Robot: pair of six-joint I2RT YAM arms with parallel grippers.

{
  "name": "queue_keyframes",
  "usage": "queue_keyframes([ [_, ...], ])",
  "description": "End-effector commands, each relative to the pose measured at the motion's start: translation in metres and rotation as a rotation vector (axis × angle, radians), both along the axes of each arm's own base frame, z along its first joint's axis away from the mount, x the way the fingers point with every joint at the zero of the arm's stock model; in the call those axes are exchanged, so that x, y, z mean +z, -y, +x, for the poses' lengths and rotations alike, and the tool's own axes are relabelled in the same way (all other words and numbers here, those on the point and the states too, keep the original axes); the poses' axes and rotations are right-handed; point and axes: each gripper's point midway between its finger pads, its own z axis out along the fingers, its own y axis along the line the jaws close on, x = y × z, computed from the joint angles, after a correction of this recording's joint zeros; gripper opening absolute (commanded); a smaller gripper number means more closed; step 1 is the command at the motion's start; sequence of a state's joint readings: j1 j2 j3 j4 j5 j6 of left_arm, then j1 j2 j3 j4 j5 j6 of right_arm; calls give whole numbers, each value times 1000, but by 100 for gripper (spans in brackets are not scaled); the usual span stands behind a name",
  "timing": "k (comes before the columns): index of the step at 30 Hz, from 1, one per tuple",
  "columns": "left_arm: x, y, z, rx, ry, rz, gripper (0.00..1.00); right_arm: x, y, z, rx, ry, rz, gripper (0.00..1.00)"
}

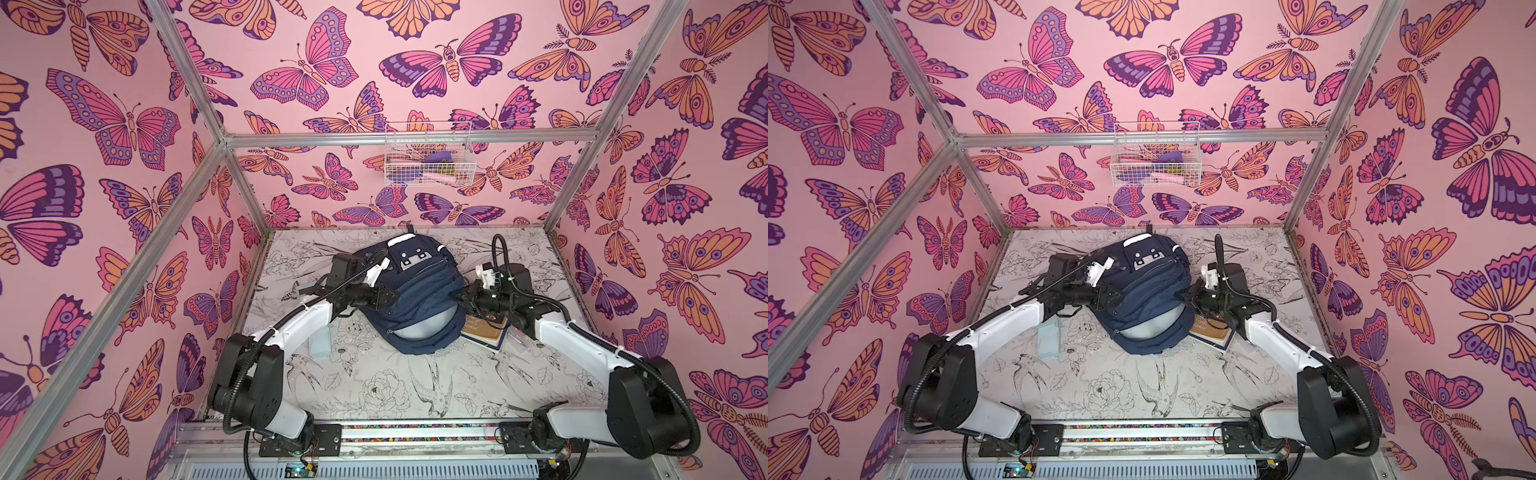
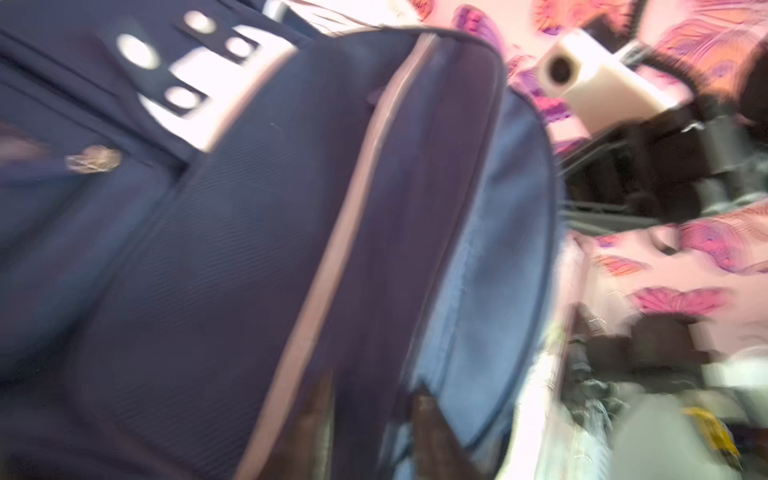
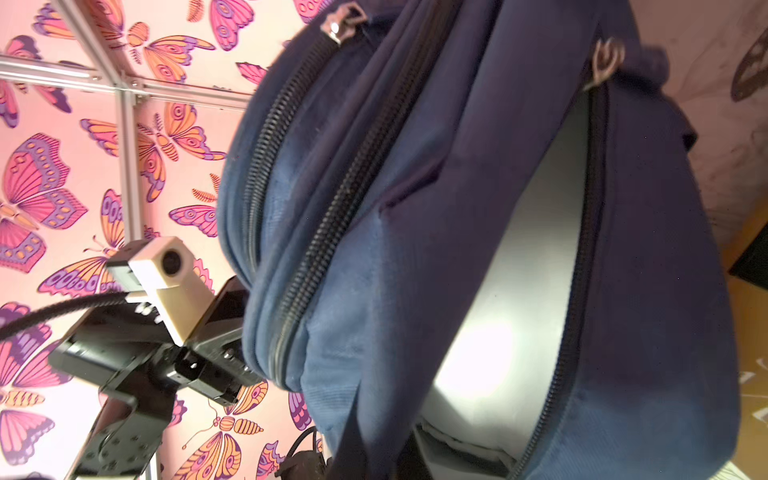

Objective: Pack the student bag

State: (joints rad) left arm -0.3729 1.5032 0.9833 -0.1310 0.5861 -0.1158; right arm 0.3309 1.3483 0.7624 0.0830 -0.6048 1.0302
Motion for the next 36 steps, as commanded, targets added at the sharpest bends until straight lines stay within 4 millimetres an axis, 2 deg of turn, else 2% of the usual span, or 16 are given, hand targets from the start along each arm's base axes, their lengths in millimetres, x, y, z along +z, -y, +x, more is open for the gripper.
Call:
queue_keyframes([
  [1,15,-19,13,116,153,168,51,8,-28,3,22,21,-6,11],
  [2,18,-18,11,126,164,183,52,2,-32,0,34,6,-42,14],
  [4,27,-16,7,159,167,175,53,-7,-24,-2,14,-20,-144,30],
  [6,35,-10,3,182,137,132,53,-13,2,-5,-51,-39,-248,52],
  [9,47,7,-1,203,52,37,57,-8,36,-13,-89,-39,-383,68],
  [11,52,25,-1,185,-21,-31,57,-8,67,-21,-131,-47,-532,74],
  [13,59,51,-3,112,-85,-94,57,-9,99,-29,-184,-83,-642,77],
  [15,69,80,-2,33,-121,-143,59,-12,126,-35,-233,-129,-680,79],
  [17,77,113,-1,-44,-129,-167,70,-16,153,-37,-289,-168,-696,82],
  [19,76,140,0,-99,-141,-176,73,-22,164,-37,-310,-212,-660,82],
  [21,67,168,-3,-167,-180,-185,74,-31,169,-36,-306,-256,-641,81],
  [24,31,203,-9,-246,-281,-171,75,-49,165,-36,-250,-328,-595,79],
  [26,3,219,-12,-277,-342,-137,86,-58,163,-35,-235,-354,-575,77],
  [32,-58,235,-8,-258,-377,3,85,-67,159,-26,-220,-359,-533,73],
  [36,-76,244,-5,-268,-388,20,88,-74,159,-24,-215,-367,-535,72],
])
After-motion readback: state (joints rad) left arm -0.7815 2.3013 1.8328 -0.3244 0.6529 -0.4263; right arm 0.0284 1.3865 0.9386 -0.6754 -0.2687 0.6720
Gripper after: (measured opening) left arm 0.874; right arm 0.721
